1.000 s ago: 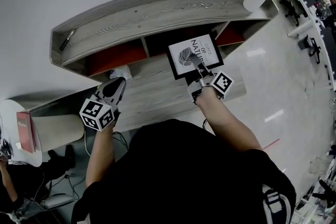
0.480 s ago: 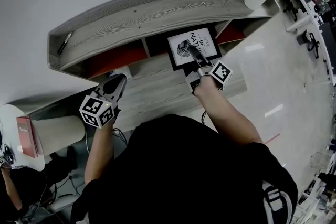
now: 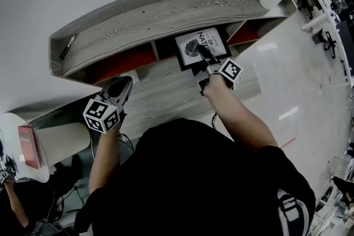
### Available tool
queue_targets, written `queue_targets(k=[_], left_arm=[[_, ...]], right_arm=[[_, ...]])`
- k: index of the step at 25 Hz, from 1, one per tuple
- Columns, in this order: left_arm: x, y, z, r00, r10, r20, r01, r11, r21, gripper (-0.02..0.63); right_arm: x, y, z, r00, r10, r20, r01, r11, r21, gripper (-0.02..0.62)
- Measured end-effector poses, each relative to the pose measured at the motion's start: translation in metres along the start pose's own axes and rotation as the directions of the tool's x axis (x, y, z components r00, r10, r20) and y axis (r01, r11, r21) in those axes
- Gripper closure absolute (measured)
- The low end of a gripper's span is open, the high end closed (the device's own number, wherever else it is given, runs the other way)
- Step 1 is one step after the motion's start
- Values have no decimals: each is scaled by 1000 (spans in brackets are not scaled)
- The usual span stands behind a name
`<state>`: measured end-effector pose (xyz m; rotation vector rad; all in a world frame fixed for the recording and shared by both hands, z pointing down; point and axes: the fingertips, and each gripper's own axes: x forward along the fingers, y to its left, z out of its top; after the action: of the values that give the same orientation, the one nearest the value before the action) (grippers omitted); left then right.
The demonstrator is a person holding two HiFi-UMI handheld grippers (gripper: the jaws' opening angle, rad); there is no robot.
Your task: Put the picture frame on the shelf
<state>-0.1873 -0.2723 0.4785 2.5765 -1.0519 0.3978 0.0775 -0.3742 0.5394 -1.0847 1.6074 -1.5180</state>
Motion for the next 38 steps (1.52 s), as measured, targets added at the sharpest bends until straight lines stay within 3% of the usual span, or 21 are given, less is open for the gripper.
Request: queue_targets(k=[21, 38], left_arm=[[-2, 7, -2, 1000, 1, 1, -1, 1000, -10, 583], [0, 11, -5, 1000, 1, 10, -1, 1000, -26, 583]], right_arm=[[39, -1, 8, 998, -53, 31, 52, 997, 50, 572], [64, -13, -3, 990, -142, -15, 143, 986, 81, 572]])
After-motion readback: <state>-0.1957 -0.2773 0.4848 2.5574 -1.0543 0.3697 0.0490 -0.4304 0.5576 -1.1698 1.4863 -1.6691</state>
